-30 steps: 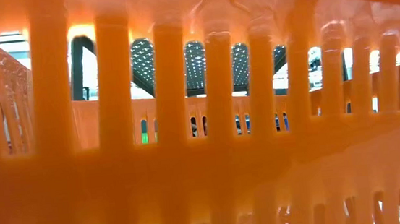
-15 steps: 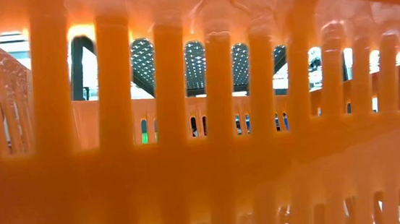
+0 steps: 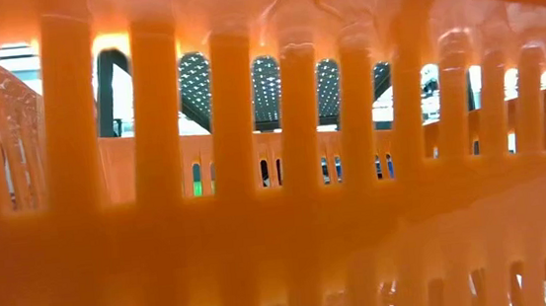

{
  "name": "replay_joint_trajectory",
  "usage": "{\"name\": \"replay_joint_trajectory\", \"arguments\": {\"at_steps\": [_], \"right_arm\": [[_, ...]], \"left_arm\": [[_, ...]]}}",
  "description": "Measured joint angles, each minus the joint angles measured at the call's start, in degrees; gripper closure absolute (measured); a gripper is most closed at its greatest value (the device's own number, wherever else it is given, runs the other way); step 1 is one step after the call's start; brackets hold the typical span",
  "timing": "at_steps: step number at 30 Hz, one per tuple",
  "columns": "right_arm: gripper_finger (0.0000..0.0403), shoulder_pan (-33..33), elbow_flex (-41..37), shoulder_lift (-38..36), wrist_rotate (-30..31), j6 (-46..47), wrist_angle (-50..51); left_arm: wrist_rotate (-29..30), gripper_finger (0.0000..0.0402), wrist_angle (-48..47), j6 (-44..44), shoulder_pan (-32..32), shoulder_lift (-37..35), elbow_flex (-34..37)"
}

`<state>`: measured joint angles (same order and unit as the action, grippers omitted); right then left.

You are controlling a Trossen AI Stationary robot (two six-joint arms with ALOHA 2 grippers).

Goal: Pick & Place Office Desk Supplies
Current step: Put the bottom yellow crayon box into the green basket

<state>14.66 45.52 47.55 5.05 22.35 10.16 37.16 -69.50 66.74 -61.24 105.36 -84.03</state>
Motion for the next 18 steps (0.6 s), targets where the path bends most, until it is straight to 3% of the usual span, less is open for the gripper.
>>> {"name": "replay_joint_trajectory", "arguments": {"at_steps": [10, 18], "right_arm": [[0.0323, 0.00, 0.01, -0.03, 0.01, 0.00, 0.00], [0.0335, -0.01, 0.01, -0.03, -0.01, 0.00, -0.01]], "left_arm": [[1.19, 0.0400, -8.90, 0.92, 4.24, -6.16, 0.07], [5.02, 0.0400, -15.15, -1.56, 10.04, -15.12, 0.09]]}}
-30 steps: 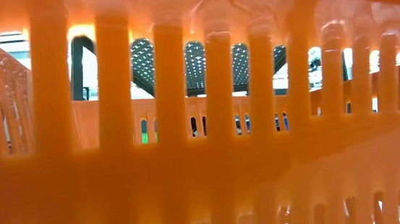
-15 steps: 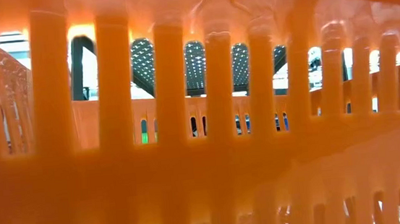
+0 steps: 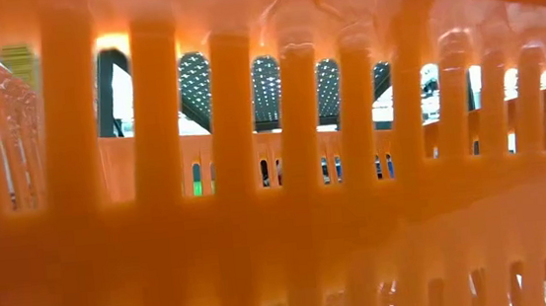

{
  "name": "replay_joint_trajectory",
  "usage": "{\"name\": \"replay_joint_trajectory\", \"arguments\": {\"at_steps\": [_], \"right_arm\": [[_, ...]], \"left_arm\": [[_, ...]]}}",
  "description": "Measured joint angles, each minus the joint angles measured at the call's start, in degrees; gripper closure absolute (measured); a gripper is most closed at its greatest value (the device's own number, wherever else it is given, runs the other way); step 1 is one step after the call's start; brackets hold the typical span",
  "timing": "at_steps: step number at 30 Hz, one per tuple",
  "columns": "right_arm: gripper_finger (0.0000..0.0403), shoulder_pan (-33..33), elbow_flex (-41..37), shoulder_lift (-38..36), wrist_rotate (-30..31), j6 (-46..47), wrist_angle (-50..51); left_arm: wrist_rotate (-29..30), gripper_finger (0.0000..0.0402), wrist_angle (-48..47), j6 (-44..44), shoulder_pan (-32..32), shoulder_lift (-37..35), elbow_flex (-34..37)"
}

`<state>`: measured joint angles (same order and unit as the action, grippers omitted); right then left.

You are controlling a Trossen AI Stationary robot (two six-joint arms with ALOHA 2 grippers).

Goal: Pick & Place Office Desk Supplies
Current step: Put the bottom yellow crayon box into the green basket

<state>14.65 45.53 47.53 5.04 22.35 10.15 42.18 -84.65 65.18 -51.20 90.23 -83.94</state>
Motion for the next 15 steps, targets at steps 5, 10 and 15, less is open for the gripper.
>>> {"name": "replay_joint_trajectory", "arguments": {"at_steps": [5, 10, 15], "right_arm": [[0.0331, 0.01, 0.00, 0.00, 0.02, 0.00, 0.01], [0.0324, -0.01, -0.01, 0.00, 0.00, 0.00, 0.02], [0.0319, 0.00, -0.01, 0.00, 0.02, 0.00, 0.00]], "left_arm": [[2.81, 0.0400, -2.99, -3.24, 6.49, -6.49, 0.02], [5.12, 0.0400, -3.07, -9.98, 15.72, -12.66, 0.02], [5.17, 0.0400, -2.38, -18.53, 28.06, -16.28, 0.02]]}}
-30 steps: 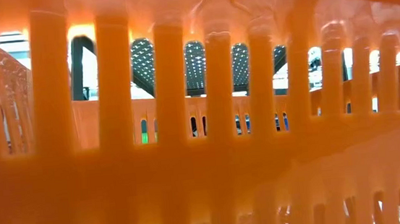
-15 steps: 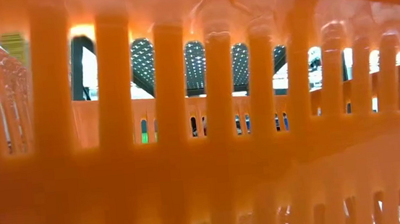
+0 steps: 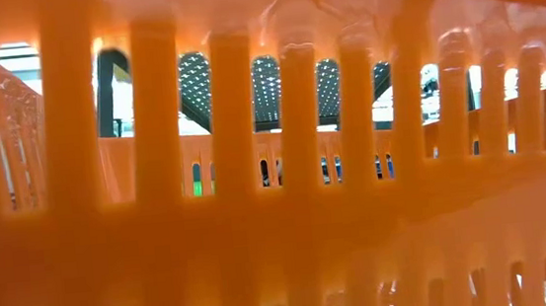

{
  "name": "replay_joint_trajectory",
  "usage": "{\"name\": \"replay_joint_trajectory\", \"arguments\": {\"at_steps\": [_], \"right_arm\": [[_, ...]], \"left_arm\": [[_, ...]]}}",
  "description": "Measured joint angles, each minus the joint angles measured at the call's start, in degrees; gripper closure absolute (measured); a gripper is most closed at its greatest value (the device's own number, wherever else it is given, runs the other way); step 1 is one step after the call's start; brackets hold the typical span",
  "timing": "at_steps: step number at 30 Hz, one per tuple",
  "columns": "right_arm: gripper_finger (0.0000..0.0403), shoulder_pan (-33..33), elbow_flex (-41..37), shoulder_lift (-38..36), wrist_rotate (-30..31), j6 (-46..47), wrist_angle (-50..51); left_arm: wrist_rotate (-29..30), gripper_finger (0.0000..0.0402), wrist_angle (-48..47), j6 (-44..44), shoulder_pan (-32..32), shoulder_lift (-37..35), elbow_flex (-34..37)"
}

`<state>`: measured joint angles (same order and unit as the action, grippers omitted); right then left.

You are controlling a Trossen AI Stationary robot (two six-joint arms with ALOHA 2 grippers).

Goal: Pick & Place Office Desk Supplies
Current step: Put the bottom yellow crayon box into the green basket

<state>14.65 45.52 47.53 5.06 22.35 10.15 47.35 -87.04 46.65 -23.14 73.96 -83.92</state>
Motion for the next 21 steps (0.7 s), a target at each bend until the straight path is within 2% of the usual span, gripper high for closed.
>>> {"name": "replay_joint_trajectory", "arguments": {"at_steps": [6, 15, 21], "right_arm": [[0.0322, -0.01, 0.01, 0.02, 0.00, 0.00, 0.01], [0.0335, -0.01, 0.00, 0.02, -0.02, 0.00, 0.02], [0.0330, 0.01, 0.00, 0.07, 0.00, 0.00, 0.00]], "left_arm": [[-4.02, 0.0400, 3.75, -7.71, 15.35, -0.73, 0.00], [-19.27, 0.0400, 12.44, -19.04, 36.87, 0.13, 0.00], [-27.87, 0.0400, 18.26, -26.34, 46.84, 2.24, 0.06]]}}
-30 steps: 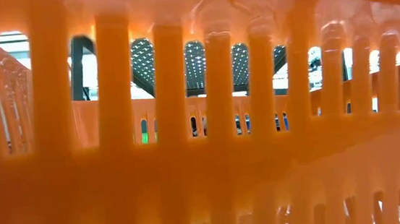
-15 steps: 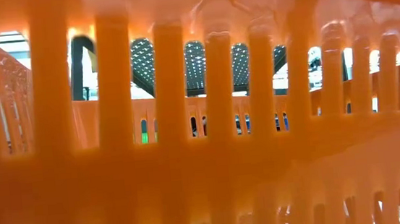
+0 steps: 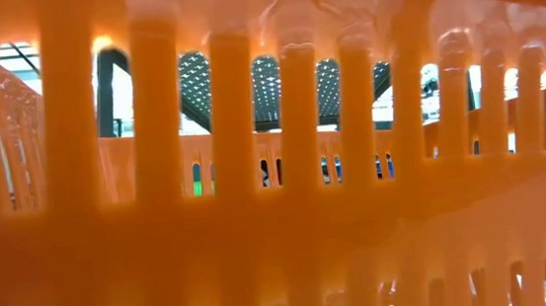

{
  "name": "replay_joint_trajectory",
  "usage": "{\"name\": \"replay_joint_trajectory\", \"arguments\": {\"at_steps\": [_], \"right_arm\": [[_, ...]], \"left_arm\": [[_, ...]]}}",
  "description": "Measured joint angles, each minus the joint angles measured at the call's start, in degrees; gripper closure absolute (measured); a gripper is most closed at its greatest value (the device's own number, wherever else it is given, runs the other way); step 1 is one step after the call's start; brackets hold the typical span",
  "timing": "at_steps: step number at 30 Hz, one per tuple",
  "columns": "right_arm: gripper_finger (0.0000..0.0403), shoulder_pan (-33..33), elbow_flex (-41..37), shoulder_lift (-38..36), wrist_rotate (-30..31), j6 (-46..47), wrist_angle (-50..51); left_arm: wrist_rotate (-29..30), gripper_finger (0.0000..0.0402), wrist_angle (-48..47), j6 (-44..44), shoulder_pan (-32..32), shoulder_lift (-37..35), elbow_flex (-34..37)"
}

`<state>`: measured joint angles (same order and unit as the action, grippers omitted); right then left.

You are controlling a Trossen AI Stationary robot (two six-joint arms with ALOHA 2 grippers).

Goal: Pick & Place Office Desk Supplies
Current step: Put the bottom yellow crayon box into the green basket

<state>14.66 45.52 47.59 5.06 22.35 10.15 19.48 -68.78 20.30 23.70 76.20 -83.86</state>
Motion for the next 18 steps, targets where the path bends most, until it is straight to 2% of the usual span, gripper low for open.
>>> {"name": "replay_joint_trajectory", "arguments": {"at_steps": [7, 13, 18], "right_arm": [[0.0321, -0.01, 0.01, 0.00, -0.02, 0.00, 0.01], [0.0319, 0.00, 0.00, 0.00, 0.00, 0.00, 0.04], [0.0327, 0.00, 0.00, 0.00, 0.00, 0.00, 0.02]], "left_arm": [[-4.56, 0.0400, 4.99, -1.10, 7.76, 2.56, 5.58], [-13.08, 0.0400, 12.67, -5.81, 12.90, 2.98, 11.16], [-13.61, 0.0400, 16.24, -6.55, 15.67, 2.94, 13.03]]}}
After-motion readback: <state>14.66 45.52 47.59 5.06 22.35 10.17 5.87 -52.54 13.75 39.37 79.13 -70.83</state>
